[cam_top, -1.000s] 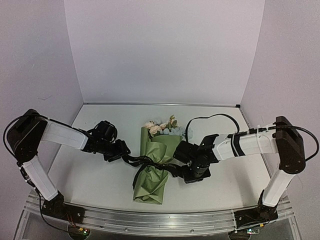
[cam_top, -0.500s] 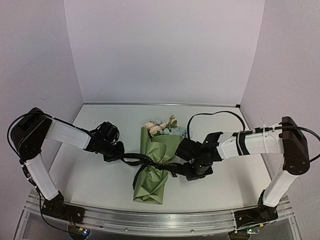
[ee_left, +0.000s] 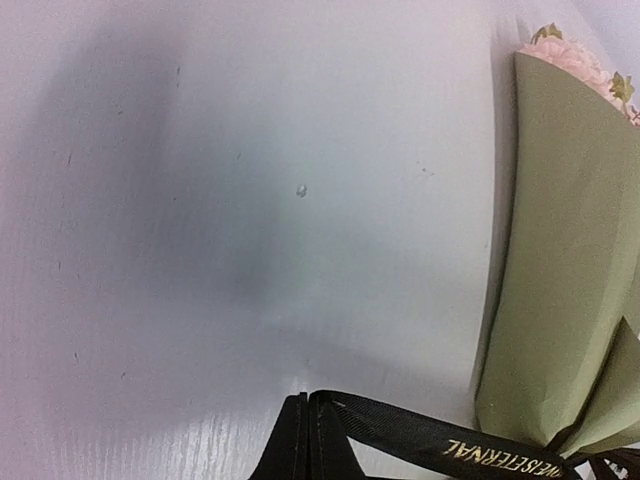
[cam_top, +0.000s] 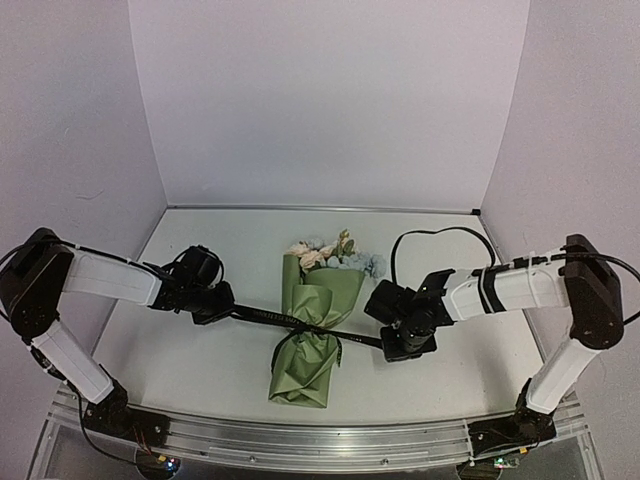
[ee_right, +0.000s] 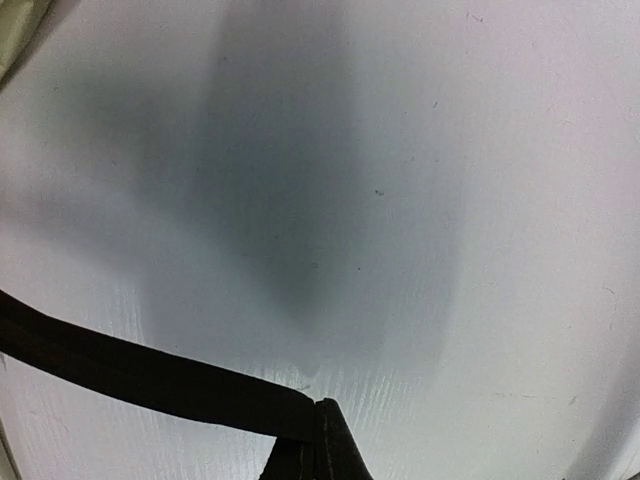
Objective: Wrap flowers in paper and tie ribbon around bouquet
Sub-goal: Tie the half-tied ribbon around the folded bouquet.
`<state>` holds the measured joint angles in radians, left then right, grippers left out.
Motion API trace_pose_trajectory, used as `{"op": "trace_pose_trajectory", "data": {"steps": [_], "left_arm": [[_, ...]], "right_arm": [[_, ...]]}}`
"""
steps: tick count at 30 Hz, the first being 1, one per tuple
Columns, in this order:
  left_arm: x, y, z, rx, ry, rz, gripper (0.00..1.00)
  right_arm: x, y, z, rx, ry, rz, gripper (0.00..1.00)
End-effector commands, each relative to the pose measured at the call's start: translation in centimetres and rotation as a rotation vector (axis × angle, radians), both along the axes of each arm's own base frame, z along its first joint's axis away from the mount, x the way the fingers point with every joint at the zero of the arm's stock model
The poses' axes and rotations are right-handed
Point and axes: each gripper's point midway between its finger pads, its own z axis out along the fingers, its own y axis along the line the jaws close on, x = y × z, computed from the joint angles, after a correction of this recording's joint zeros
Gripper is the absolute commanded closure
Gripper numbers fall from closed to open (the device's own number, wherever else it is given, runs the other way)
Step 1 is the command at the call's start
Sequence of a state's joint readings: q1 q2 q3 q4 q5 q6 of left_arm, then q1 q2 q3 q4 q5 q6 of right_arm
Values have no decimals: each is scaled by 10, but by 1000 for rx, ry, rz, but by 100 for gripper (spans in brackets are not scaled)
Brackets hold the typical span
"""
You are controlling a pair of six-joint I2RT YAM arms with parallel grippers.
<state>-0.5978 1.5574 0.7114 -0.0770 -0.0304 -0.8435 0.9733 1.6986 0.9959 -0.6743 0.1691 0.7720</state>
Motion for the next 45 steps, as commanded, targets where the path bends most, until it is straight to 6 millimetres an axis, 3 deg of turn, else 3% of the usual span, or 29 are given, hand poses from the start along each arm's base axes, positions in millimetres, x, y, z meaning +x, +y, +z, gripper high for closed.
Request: {"op": "trace_pose_trajectory", "data": {"steps": [1, 14, 22, 29, 30, 34, 36, 38, 42, 45], "left_arm": [[3, 39, -8, 53, 1, 131, 100], [1, 71, -25, -23, 60, 215, 100], [5, 65, -27, -80, 72, 191, 100], [22, 15, 14, -209, -22, -52, 100], [23, 10, 21, -209, -37, -83, 96], [22, -1, 46, -174, -88, -162, 63], [20, -3, 56, -140, -112, -187, 47], [16, -8, 66, -120, -132, -223, 40], [-4, -36, 83, -102, -170, -344, 40], [-26, -59, 83, -135, -155, -438, 45]], "right_arm": [[-10, -48, 0, -143, -7, -66, 100], [-15, -93, -11, -190, 6, -170, 100], [-2, -100, -6, -159, 7, -210, 100], [15, -62, 16, -43, 11, -128, 100], [17, -59, 21, -35, 7, -118, 96], [20, -55, 40, -10, -16, -89, 64], [19, -55, 49, -4, -37, -74, 55], [16, -54, 56, -5, -51, -54, 50], [4, -29, 66, 28, -70, 41, 52], [-6, 12, 66, 95, -63, 134, 54]]}}
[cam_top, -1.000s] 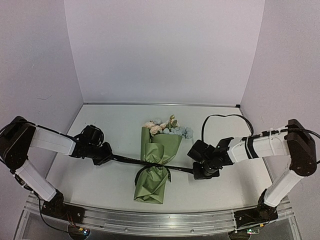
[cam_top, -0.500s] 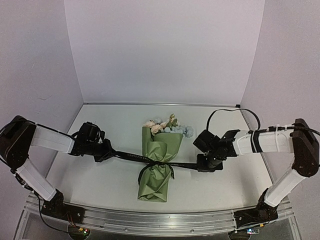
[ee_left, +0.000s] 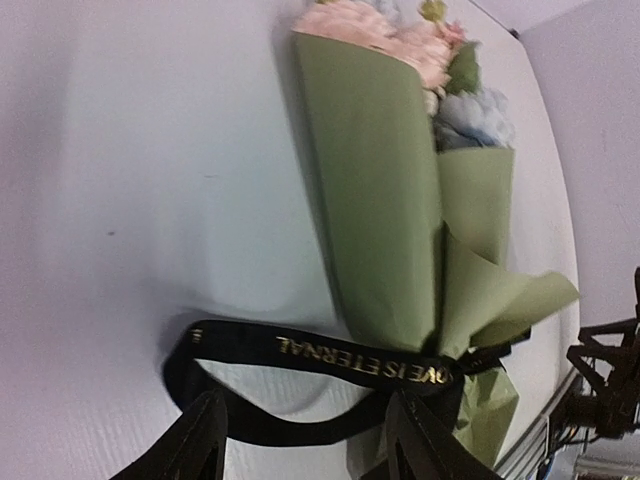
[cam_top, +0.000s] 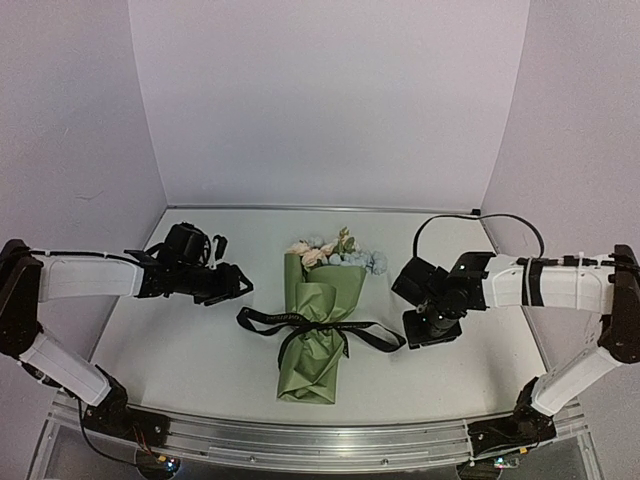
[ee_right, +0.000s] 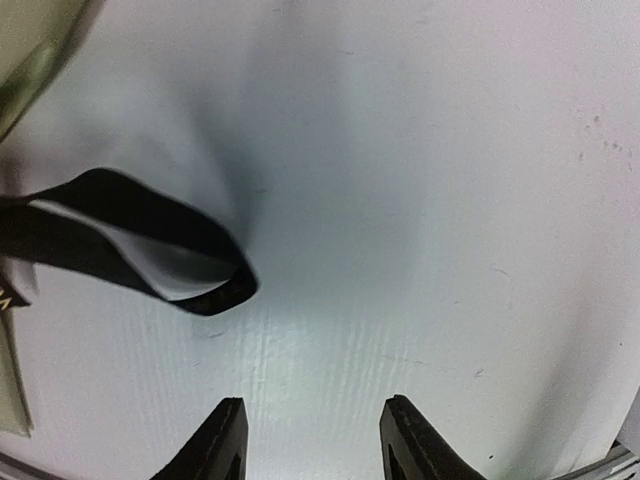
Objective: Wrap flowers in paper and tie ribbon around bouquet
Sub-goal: Tie the half-tied ribbon around the folded bouquet.
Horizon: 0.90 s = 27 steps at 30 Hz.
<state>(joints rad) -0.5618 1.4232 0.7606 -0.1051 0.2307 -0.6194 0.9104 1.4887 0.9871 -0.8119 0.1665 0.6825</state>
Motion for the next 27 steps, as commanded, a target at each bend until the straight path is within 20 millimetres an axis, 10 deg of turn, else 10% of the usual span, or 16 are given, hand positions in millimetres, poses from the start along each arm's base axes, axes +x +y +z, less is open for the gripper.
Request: {"op": "trace_pose_trajectory", "data": {"steps": [1, 10, 27], "left_arm": [[-28, -32, 15, -11, -30, -159, 46], [-66, -46, -9, -52, 39, -223, 53], [-72, -47, -16, -53, 50, -224, 53]], "right_arm": [[-9, 57, 12, 92, -28, 141, 55], [-19, 151, -28, 298, 48, 271, 59], [13, 147, -56, 34, -280, 360, 57]]}}
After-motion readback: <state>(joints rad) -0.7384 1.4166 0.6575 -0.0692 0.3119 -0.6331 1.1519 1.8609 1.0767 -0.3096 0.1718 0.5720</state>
